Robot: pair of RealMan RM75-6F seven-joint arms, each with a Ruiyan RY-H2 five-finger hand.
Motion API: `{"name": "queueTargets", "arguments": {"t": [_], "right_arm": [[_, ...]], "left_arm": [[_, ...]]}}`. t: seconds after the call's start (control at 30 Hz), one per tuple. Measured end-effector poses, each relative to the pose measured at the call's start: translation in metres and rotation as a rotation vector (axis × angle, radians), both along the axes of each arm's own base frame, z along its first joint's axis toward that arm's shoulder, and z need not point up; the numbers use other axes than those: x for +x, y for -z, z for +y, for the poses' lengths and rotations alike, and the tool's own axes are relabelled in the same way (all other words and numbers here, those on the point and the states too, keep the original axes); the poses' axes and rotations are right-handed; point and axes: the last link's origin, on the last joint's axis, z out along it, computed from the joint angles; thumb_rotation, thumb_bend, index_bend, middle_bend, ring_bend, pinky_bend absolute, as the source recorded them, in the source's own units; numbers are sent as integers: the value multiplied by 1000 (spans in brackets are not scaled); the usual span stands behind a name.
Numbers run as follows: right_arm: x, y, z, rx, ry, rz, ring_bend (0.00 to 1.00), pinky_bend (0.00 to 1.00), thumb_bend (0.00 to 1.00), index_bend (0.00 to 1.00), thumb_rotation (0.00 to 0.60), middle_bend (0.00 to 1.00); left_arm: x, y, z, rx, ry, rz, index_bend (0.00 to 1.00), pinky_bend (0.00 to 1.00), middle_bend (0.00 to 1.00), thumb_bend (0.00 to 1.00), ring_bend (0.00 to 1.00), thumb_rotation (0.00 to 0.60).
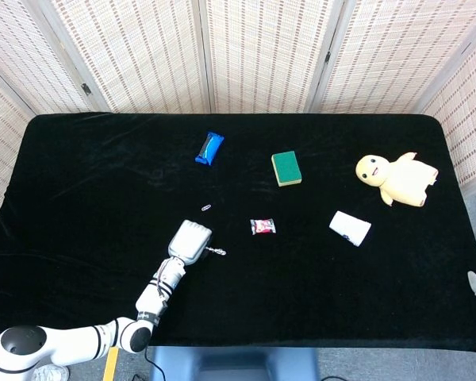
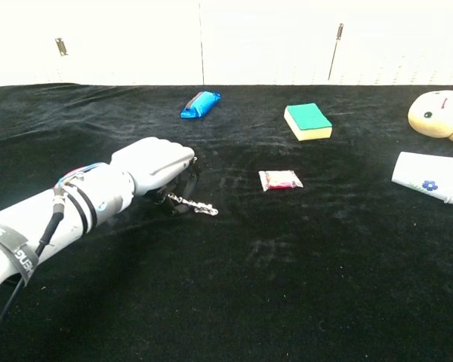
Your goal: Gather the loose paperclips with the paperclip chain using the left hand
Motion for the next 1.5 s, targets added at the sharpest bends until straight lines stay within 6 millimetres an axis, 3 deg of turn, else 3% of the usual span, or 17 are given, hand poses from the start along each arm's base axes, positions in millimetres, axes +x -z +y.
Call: {"name": "queueTargets", "arguments": {"t": [0.27, 1.07, 1.3, 1.5], "right_arm": [[1, 0, 1, -2, -6, 1, 12, 0, 357, 0, 600, 36], [4, 7, -6, 18, 1, 22, 13, 0, 357, 0, 600, 36], [6, 10, -10, 35, -12, 30, 12, 0, 357, 0, 600, 36], [10, 14, -15, 55, -26, 41, 11, 0, 357, 0, 600, 36]], "left_arm": [[0, -13, 2, 41, 7, 8, 746, 1000, 1000, 396, 1000, 600], [-17, -86, 41, 228, -67, -16, 747, 1000, 1000, 396, 1000, 600], [-44, -117, 37, 290, -124, -46, 747, 1000, 1000, 396, 1000, 600], [-70, -124, 32, 300, -189, -86, 748, 1000, 1000, 395, 1000, 600]]}}
